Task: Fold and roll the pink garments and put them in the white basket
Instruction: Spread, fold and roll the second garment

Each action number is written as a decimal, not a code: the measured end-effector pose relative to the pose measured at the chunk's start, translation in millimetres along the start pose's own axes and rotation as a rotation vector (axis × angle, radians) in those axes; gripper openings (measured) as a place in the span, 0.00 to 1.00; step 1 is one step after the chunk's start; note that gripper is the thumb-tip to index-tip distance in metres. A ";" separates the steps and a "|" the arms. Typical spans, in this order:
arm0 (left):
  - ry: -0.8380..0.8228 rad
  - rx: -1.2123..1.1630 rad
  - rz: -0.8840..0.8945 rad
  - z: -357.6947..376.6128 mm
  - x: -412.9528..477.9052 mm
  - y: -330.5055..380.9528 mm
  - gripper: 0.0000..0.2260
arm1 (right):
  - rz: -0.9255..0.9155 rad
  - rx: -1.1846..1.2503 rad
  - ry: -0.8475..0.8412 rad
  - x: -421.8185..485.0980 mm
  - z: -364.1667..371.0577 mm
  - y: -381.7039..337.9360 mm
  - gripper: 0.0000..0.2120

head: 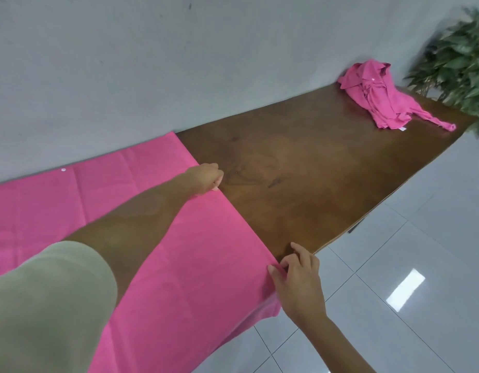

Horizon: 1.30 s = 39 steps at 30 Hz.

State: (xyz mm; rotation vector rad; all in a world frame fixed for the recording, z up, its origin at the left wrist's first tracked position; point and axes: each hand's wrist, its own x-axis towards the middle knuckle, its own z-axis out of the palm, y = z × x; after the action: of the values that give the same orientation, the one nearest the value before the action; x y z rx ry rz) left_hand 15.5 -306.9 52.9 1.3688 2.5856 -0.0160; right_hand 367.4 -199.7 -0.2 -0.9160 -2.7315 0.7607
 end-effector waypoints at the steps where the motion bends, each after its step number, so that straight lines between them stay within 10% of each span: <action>1: -0.009 0.011 -0.001 -1.5 0.0 -0.3 0.10 | -0.011 -0.019 -0.008 0.8 -1.3 1.5 0.12; 25: 0.106 -0.126 -0.092 -48.5 -94.6 -60.7 0.10 | -0.106 0.082 -0.108 -50.7 -24.4 -20.0 0.21; 39: 0.191 -0.062 -0.099 -83.9 -222.3 -97.3 0.10 | -0.138 0.163 -0.090 -170.6 4.2 -109.0 0.06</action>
State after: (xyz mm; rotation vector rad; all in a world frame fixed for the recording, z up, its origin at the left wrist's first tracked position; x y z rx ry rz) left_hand 41.3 -534.3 169.3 1.2768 2.7817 0.1860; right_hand 445.9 -378.4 53.7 -0.6677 -2.7240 1.0015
